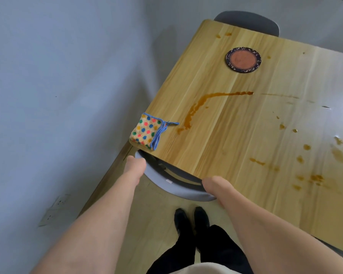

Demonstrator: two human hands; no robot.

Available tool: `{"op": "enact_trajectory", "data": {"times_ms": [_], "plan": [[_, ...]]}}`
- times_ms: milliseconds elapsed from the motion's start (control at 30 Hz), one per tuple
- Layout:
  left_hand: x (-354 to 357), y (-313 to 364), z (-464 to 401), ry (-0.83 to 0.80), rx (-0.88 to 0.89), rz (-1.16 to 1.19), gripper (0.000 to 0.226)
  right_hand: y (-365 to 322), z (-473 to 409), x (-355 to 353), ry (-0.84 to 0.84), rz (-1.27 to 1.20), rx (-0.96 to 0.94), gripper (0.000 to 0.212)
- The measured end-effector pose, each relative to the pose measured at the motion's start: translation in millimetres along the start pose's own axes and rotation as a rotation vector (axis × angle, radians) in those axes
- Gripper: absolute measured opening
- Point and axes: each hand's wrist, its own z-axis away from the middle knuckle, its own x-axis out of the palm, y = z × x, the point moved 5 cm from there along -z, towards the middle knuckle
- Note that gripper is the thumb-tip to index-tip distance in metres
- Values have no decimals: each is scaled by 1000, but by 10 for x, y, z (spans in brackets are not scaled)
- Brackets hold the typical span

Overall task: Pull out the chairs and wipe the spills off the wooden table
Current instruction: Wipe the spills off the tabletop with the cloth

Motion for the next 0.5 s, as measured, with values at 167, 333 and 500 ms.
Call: {"op": "enact_trajectory", "data": {"times_ms": [167,333,500], "plan": [[-141,333,236,97,379,-612,60,-29,-116,-335,353,-292,-36,20],[-99,802,317,37,625,-737,55,-302,-289,-788,672,-233,-243,34],[168,1284,48,29,926,-851,51,-327,-779,-1016,833,-152,-212,52]]}}
